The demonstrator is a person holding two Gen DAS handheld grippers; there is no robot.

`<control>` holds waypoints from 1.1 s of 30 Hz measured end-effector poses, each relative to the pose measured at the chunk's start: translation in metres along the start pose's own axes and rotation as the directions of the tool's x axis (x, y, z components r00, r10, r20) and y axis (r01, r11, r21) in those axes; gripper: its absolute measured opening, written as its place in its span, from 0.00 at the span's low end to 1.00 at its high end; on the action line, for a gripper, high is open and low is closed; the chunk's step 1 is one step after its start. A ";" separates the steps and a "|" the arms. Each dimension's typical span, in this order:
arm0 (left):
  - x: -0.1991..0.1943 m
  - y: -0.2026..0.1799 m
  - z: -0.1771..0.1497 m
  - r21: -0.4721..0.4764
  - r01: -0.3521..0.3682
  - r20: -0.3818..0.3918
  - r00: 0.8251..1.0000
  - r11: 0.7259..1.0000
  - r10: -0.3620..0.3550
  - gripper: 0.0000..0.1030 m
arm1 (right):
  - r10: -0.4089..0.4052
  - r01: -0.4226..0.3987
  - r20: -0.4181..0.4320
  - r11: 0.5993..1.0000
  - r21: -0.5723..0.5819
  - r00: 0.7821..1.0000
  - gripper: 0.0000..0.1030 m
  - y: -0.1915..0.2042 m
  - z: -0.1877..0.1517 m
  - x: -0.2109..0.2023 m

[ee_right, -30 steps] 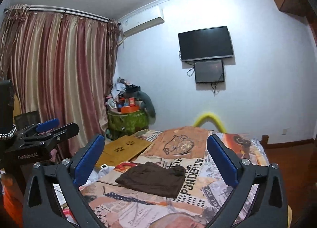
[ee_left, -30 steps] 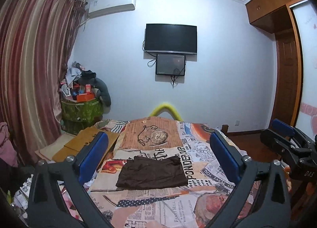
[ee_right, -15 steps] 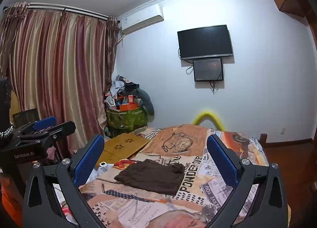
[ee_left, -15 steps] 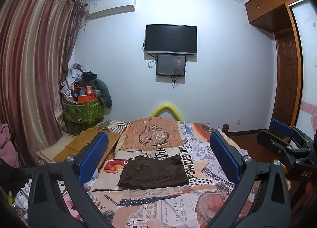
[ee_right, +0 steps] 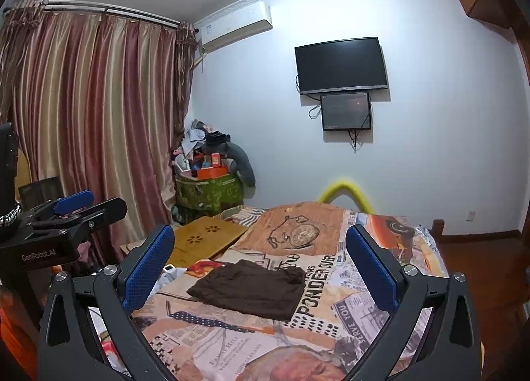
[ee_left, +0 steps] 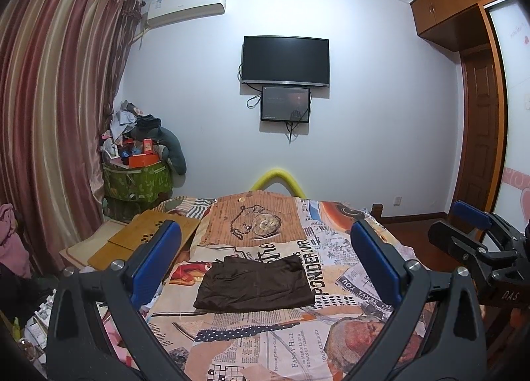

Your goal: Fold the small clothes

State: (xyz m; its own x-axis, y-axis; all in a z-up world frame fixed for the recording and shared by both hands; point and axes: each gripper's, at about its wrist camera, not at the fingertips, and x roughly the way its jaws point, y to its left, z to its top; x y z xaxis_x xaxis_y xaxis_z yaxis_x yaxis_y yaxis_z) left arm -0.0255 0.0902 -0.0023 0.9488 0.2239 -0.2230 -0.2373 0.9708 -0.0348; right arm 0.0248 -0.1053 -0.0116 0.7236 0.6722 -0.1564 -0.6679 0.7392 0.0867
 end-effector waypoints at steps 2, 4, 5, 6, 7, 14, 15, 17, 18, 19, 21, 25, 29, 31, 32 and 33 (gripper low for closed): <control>0.000 0.000 -0.001 0.002 -0.002 -0.001 1.000 1.000 0.002 1.00 | -0.002 0.002 -0.002 1.000 0.003 1.000 1.00 -0.001 0.000 0.000; 0.002 0.001 0.000 -0.001 0.000 -0.002 1.000 1.000 0.000 1.00 | -0.003 0.003 -0.003 1.000 0.006 1.000 1.00 -0.001 0.000 0.000; 0.002 0.001 0.000 -0.003 0.002 -0.002 1.000 1.000 -0.002 1.00 | -0.004 0.004 -0.003 1.000 0.008 1.000 1.00 -0.002 0.001 0.000; 0.002 0.002 0.000 -0.002 0.003 -0.001 1.000 1.000 -0.003 1.00 | -0.004 0.004 -0.003 1.000 0.010 1.000 1.00 -0.002 0.001 -0.001; 0.002 0.001 0.000 -0.001 0.003 0.001 1.000 1.000 -0.003 1.00 | -0.003 0.003 -0.003 1.000 0.011 1.000 1.00 -0.002 0.001 -0.001; -0.001 0.000 -0.003 0.007 0.005 0.009 1.000 1.000 -0.005 1.00 | -0.005 0.005 -0.003 1.000 0.011 1.000 1.00 -0.002 0.001 -0.001; -0.001 0.000 -0.003 0.007 0.006 0.010 1.000 1.000 -0.007 1.00 | -0.006 0.006 -0.003 1.000 0.011 1.000 1.00 -0.002 0.001 -0.002; -0.002 -0.001 -0.004 0.009 0.007 0.011 1.000 1.000 -0.008 1.00 | -0.005 0.005 -0.001 1.000 0.010 1.000 1.00 -0.002 0.001 -0.001; -0.002 -0.001 -0.003 0.009 0.009 0.010 1.000 1.000 -0.009 1.00 | -0.006 0.006 0.000 1.000 0.010 1.000 1.00 -0.002 0.001 -0.002; -0.002 -0.001 -0.003 0.010 0.011 0.010 1.000 1.000 -0.011 1.00 | -0.009 0.009 0.000 1.000 0.009 1.000 1.00 -0.002 0.001 -0.001; -0.003 -0.001 -0.003 0.011 0.016 0.010 1.000 1.000 -0.016 1.00 | -0.012 0.012 0.000 1.000 0.007 1.000 1.00 -0.001 0.001 -0.001; -0.004 -0.001 -0.002 0.015 0.022 0.007 1.000 1.000 -0.022 1.00 | -0.010 0.010 -0.002 1.000 0.007 1.000 1.00 0.000 0.002 -0.001; -0.004 -0.001 0.000 0.013 0.027 0.007 1.000 1.000 -0.027 1.00 | -0.013 0.013 -0.001 1.000 0.004 1.000 1.00 0.001 0.002 -0.002; -0.004 0.000 0.001 0.008 0.025 0.007 1.000 1.000 -0.025 1.00 | -0.014 0.014 0.001 1.000 0.004 1.000 1.00 0.001 0.002 -0.002; -0.003 0.001 0.002 0.007 0.026 0.005 1.000 1.000 -0.026 1.00 | -0.013 0.013 0.000 1.000 0.005 1.000 1.00 0.001 0.002 -0.002; -0.002 0.001 0.002 0.004 0.027 0.003 1.000 1.000 -0.027 1.00 | -0.012 0.012 -0.001 1.000 0.006 1.000 1.00 0.001 0.002 -0.002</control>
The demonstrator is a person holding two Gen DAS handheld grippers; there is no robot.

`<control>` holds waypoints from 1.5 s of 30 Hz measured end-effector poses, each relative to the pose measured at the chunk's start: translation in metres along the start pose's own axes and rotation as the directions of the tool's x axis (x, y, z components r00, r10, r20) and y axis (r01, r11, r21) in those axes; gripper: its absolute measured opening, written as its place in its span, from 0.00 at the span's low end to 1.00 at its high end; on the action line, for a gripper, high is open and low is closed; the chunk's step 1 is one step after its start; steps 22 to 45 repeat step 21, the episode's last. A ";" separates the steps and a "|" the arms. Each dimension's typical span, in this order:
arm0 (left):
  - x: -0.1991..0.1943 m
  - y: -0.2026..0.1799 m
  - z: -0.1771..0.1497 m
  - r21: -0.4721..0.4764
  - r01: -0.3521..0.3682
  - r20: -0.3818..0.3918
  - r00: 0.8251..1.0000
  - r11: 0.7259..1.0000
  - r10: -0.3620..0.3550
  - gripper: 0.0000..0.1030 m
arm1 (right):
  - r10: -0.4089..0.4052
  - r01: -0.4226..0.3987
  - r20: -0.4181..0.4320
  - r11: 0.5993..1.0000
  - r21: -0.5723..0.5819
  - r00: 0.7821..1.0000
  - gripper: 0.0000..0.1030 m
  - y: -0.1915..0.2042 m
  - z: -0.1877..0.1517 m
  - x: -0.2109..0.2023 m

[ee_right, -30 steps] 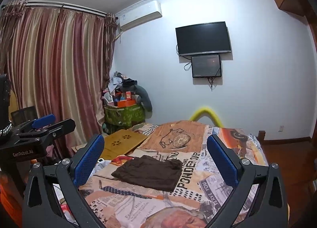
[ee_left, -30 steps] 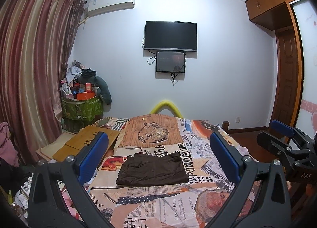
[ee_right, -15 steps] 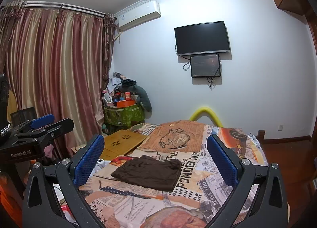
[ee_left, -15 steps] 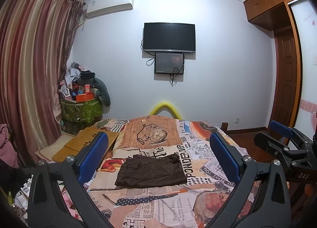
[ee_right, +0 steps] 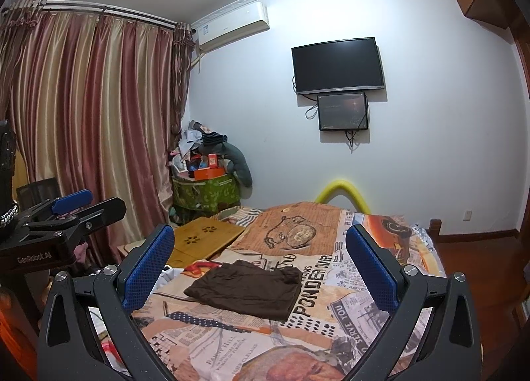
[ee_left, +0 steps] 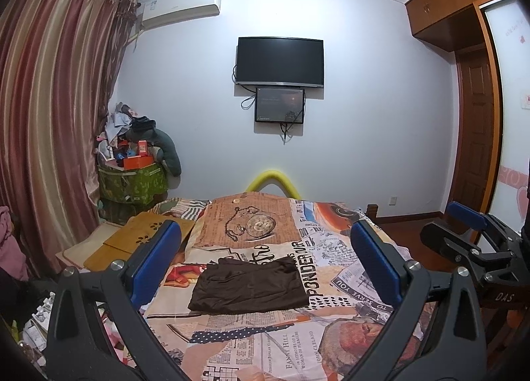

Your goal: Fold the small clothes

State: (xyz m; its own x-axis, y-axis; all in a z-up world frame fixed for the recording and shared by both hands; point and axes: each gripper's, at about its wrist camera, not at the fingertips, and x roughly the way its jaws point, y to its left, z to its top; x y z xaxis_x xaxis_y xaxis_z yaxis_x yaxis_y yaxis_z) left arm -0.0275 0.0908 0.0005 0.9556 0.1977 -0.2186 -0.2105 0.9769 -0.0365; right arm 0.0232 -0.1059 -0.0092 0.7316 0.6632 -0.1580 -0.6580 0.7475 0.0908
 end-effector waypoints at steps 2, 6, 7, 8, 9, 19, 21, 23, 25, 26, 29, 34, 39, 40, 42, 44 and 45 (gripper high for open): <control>0.000 0.001 0.000 -0.004 0.002 0.000 1.000 1.000 -0.002 1.00 | 0.000 0.000 0.000 1.000 0.001 1.000 1.00 0.000 0.000 0.000; 0.001 -0.001 0.000 0.002 0.022 -0.009 1.000 1.000 -0.022 1.00 | -0.001 0.001 -0.007 1.000 0.002 1.000 1.00 0.000 0.000 0.000; 0.001 -0.002 0.000 0.005 0.020 -0.007 1.000 1.000 -0.020 1.00 | -0.001 0.001 -0.008 1.000 0.003 1.000 1.00 0.000 0.000 0.000; 0.001 -0.002 0.001 0.007 0.022 -0.006 1.000 1.000 -0.022 1.00 | -0.001 0.001 -0.008 1.000 0.005 1.000 1.00 -0.001 -0.001 0.000; 0.001 -0.002 0.001 0.009 0.023 -0.004 1.000 1.000 -0.023 1.00 | -0.001 0.001 -0.009 1.000 0.006 1.000 1.00 -0.001 -0.001 -0.001; 0.001 0.000 -0.001 0.005 0.023 -0.006 1.000 1.000 -0.023 1.00 | -0.003 0.003 -0.014 1.000 0.014 1.000 1.00 -0.004 -0.001 0.001; 0.003 0.002 -0.001 -0.001 0.022 -0.013 1.000 1.000 -0.022 1.00 | -0.003 0.003 -0.017 1.000 0.015 1.000 1.00 -0.004 -0.002 0.002; 0.003 0.002 -0.001 -0.001 0.022 -0.013 1.000 1.000 -0.022 1.00 | -0.003 0.003 -0.017 1.000 0.015 1.000 1.00 -0.004 -0.002 0.002; 0.003 0.002 -0.001 -0.001 0.022 -0.013 1.000 1.000 -0.022 1.00 | -0.003 0.003 -0.017 1.000 0.015 1.000 1.00 -0.004 -0.002 0.002; 0.003 0.002 -0.001 -0.001 0.022 -0.013 1.000 1.000 -0.022 1.00 | -0.003 0.003 -0.017 1.000 0.015 1.000 1.00 -0.004 -0.002 0.002; 0.003 0.002 -0.001 -0.001 0.022 -0.013 1.000 1.000 -0.022 1.00 | -0.003 0.003 -0.017 1.000 0.015 1.000 1.00 -0.004 -0.002 0.002; 0.003 0.002 -0.001 -0.001 0.022 -0.013 1.000 1.000 -0.022 1.00 | -0.003 0.003 -0.017 1.000 0.015 1.000 1.00 -0.004 -0.002 0.002; 0.003 0.002 -0.001 -0.001 0.022 -0.013 1.000 1.000 -0.022 1.00 | -0.003 0.003 -0.017 1.000 0.015 1.000 1.00 -0.004 -0.002 0.002; 0.003 0.002 -0.001 -0.001 0.022 -0.013 1.000 1.000 -0.022 1.00 | -0.003 0.003 -0.017 1.000 0.015 1.000 1.00 -0.004 -0.002 0.002; 0.003 0.002 -0.001 -0.001 0.022 -0.013 1.000 1.000 -0.022 1.00 | -0.003 0.003 -0.017 1.000 0.015 1.000 1.00 -0.004 -0.002 0.002; 0.003 0.002 -0.001 -0.001 0.022 -0.013 1.000 1.000 -0.022 1.00 | -0.003 0.003 -0.017 1.000 0.015 1.000 1.00 -0.004 -0.002 0.002; 0.003 0.002 -0.001 -0.001 0.022 -0.013 1.000 1.000 -0.022 1.00 | -0.003 0.003 -0.017 1.000 0.015 1.000 1.00 -0.004 -0.002 0.002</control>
